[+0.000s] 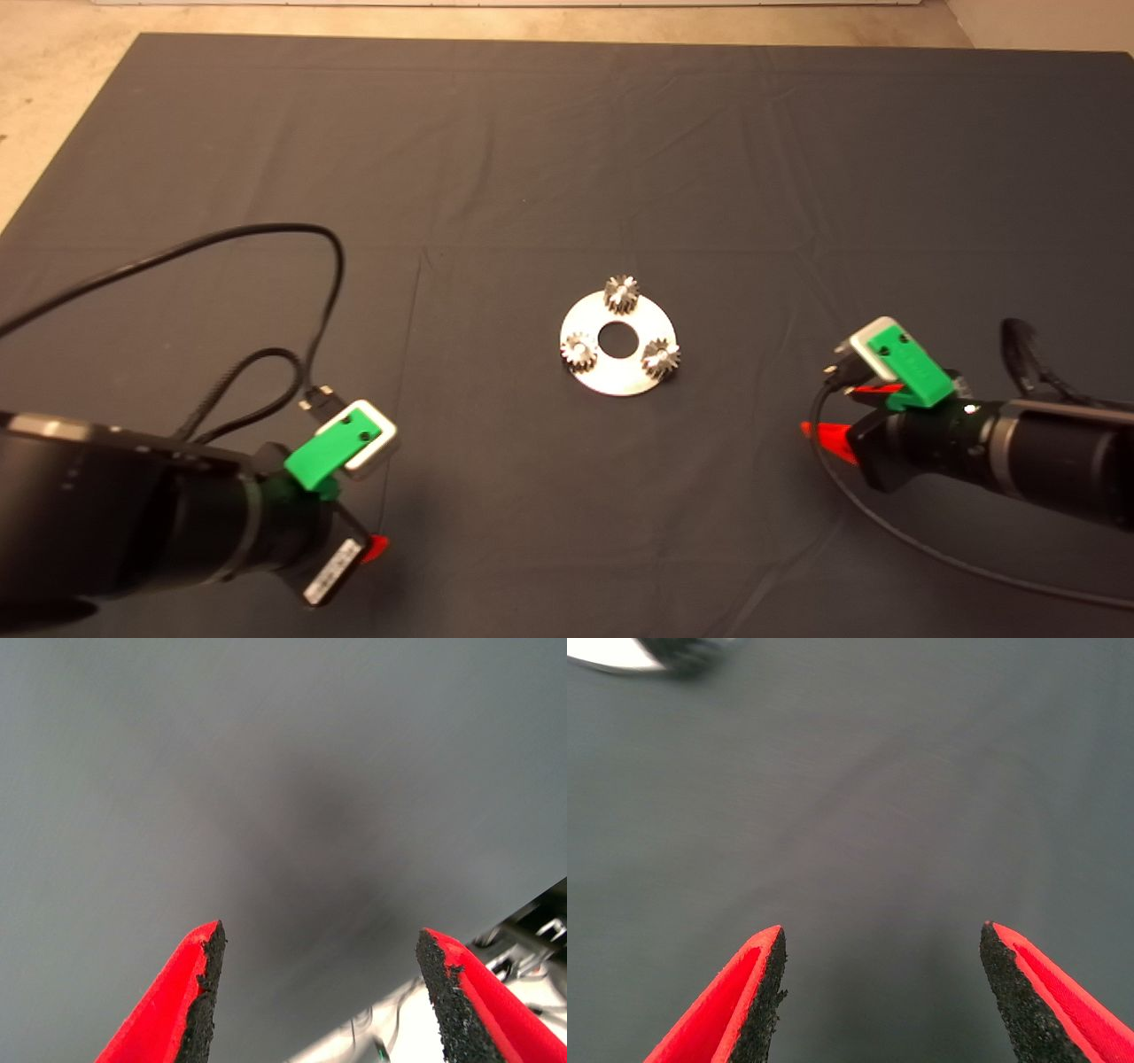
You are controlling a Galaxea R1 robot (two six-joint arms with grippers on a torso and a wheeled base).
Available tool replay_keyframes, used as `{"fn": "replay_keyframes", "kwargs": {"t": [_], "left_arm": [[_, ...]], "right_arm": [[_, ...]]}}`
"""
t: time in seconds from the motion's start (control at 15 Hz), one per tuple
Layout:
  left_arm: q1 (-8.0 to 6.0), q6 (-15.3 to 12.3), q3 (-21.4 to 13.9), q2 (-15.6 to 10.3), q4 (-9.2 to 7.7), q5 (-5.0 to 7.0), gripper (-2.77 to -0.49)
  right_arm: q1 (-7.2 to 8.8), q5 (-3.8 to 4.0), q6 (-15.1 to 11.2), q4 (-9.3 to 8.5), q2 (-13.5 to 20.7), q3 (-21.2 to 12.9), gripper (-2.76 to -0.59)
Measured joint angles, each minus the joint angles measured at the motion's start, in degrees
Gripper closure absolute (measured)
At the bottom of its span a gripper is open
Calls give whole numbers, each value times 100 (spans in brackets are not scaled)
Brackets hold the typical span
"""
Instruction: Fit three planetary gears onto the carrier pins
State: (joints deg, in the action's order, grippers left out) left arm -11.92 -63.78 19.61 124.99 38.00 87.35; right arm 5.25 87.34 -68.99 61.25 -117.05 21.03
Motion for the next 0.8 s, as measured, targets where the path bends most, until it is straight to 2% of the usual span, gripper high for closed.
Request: {"fn": "replay_keyframes", "kwargs": {"t": [0.07,0.13,0.2,0.27,0.4,0.47,0.53,0.6,0.67,0.73,0.8], "left_arm": [[0,-45,-5,140,42,-56,-146],[-1,-94,-18,133,78,-59,-146],[-1,-141,-18,89,86,-12,-146],[2,-162,-18,68,86,15,-146],[0,-188,-22,74,86,13,-146],[0,-201,-22,81,96,11,-146],[0,-203,-24,111,105,3,-146],[0,-206,-24,107,105,-4,-146],[0,-209,-24,104,105,6,-146],[0,-228,-24,104,102,6,-146],[0,-229,-24,104,105,6,-146]], "right_arm": [[-2,-125,17,-2,170,0,-162],[-2,-349,46,-4,333,0,-162],[-5,-400,55,-4,381,0,-162],[-9,-570,69,-2,578,0,-162],[-232,-660,80,-4,560,-13,-162],[-322,-664,80,-33,564,-20,-162],[-317,-708,80,-31,580,-20,-162],[-319,-806,80,-34,595,-20,-162],[-317,-861,80,-30,598,-22,-162],[-317,-908,80,-32,614,-22,-162],[-318,-915,80,-30,655,-22,-162]]}}
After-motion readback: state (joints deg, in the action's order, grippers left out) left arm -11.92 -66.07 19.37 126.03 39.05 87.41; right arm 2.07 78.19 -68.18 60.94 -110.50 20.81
